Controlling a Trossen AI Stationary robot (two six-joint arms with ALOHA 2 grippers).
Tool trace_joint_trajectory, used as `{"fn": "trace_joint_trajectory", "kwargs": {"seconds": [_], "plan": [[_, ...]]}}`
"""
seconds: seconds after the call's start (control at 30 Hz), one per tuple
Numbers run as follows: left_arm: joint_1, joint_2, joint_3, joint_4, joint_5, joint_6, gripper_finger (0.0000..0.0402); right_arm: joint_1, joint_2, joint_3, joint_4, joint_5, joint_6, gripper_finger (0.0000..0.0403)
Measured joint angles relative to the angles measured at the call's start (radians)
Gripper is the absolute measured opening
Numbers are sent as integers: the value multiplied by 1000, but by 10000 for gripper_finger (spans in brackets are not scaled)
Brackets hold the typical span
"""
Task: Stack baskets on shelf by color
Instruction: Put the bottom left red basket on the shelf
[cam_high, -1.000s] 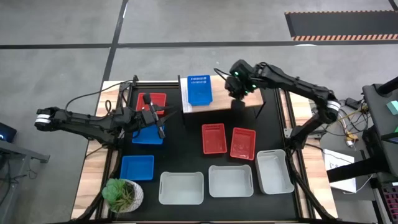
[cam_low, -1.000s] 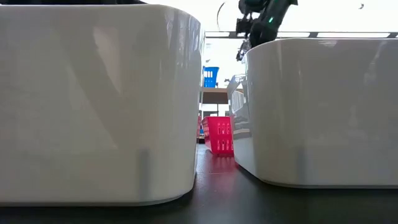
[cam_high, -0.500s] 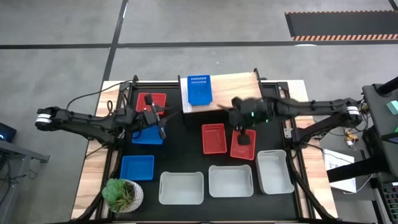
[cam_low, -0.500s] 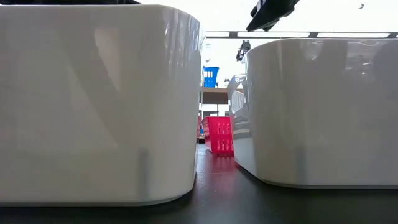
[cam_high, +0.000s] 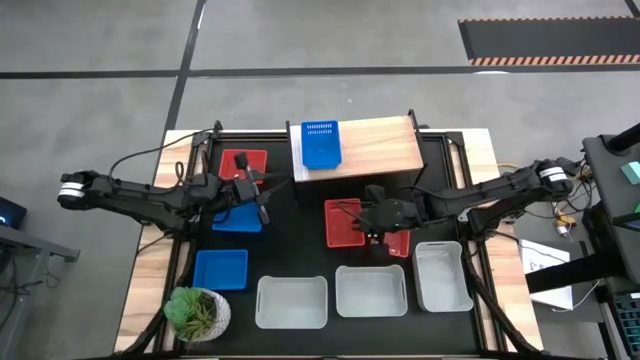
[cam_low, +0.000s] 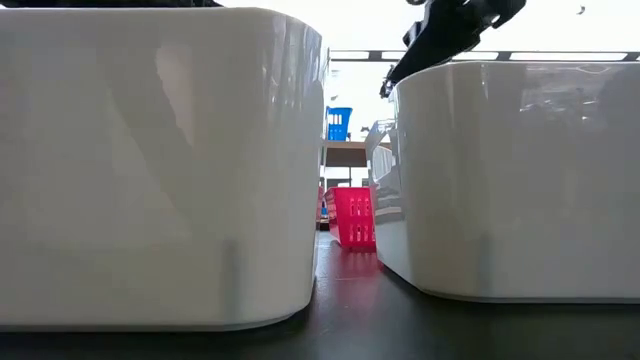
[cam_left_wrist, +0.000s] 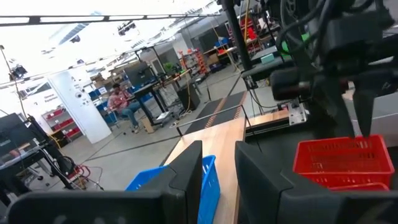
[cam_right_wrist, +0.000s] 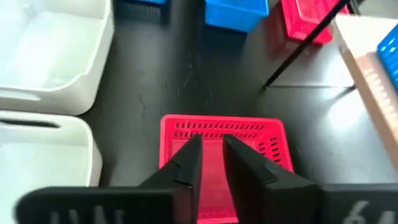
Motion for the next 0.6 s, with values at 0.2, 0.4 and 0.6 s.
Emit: {"fn": "trace_joint_trajectory", "kwargs": {"seconds": [0.2, 0.4, 0.6], "plan": [[-1, -4, -6, -2, 0, -50, 79, 1, 140, 78, -69, -6, 18, 114], [-1, -4, -3, 2, 7, -139, 79, 2, 282, 160, -145, -68, 49, 136], [-2, 3, -7, -1, 11, -238, 79, 2, 370, 170, -205, -90, 46, 137]]}}
